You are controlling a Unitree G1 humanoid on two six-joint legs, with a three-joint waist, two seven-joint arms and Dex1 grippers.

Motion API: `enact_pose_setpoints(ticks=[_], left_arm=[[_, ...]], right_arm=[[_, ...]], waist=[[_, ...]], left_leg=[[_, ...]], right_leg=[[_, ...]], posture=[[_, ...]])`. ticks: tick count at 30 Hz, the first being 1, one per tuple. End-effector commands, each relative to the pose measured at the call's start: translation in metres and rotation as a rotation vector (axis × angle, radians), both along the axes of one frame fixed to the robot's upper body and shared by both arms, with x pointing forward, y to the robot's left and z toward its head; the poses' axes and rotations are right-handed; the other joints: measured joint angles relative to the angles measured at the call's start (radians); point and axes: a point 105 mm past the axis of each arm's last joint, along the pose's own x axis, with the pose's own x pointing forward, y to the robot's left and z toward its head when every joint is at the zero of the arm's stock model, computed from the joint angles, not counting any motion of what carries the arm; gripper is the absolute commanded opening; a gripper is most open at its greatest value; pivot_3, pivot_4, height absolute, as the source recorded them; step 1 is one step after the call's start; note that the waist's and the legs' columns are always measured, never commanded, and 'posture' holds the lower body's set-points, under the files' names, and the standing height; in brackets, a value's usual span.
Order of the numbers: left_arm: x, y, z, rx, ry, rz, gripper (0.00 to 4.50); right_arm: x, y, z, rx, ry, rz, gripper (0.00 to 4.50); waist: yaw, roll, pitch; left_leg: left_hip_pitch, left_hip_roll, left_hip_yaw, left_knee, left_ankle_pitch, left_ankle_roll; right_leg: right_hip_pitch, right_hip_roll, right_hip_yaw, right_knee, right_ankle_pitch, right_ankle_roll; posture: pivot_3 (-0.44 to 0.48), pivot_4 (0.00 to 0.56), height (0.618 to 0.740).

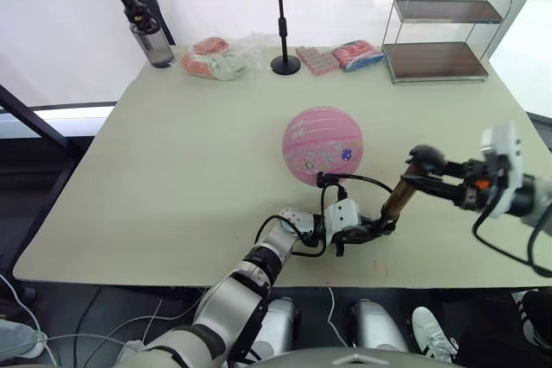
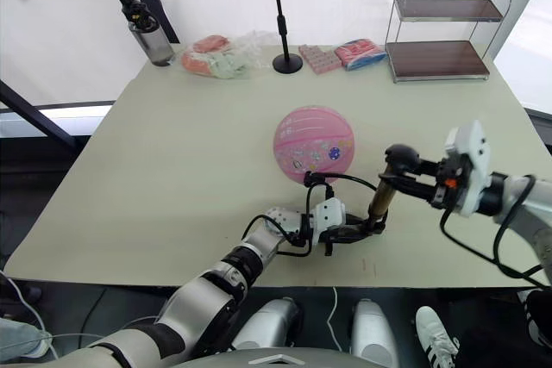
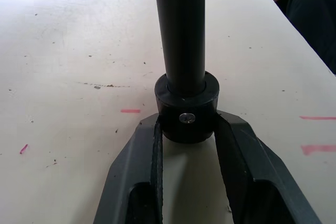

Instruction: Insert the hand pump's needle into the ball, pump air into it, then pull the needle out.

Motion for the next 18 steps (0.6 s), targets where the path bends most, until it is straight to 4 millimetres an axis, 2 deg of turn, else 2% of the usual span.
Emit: enact_pose_setpoints(ticks=[1,6,12,16,18], left_arm=[[-0.016,0.020,-0.036,0.116,0.111,0.007,1.09],[-0.015,0.020,-0.035,0.116,0.110,0.007,1.09],[-0.016,0.020,-0.036,0.119,0.109,0.005,1.09],[-0.016,0.020,-0.036,0.119,0.110,0.004,1.09],[-0.016,0.020,-0.036,0.119,0.110,0.002,1.09]], right_arm=[[-0.005,-0.009,0.052,0.014,-0.171,-0.030,1.08],[-0.009,-0.011,0.078,0.011,-0.206,-0.020,1.08],[-0.011,-0.014,0.097,0.011,-0.235,-0.030,1.08],[-0.015,-0.009,0.106,0.062,-0.236,-0.005,1.08],[-0.015,-0.008,0.103,0.049,-0.225,-0.004,1.08]], waist=[[0.000,0.000,0.000],[0.000,0.000,0.000],[0.000,0.000,0.000],[0.001,0.000,0.000],[0.001,0.000,0.001]], left_leg=[[-0.001,0.000,0.000,0.001,0.000,0.000],[-0.002,0.000,0.000,0.001,0.000,0.000],[-0.003,0.000,0.000,0.001,0.000,0.000],[-0.005,0.000,0.001,0.001,0.000,0.000],[-0.006,0.000,0.000,0.001,0.000,0.000]], right_leg=[[0.000,0.000,-0.001,0.000,0.000,-0.001],[-0.002,0.000,0.000,0.000,0.001,-0.001],[-0.003,0.000,0.000,0.000,0.001,-0.001],[-0.005,-0.001,0.000,0.001,0.001,-0.001],[-0.006,-0.001,0.000,0.001,0.001,-0.001]], posture=[[0.000,0.150,0.740],[0.000,0.150,0.740],[0.000,0.150,0.740],[0.000,0.150,0.740],[0.000,0.150,0.740]])
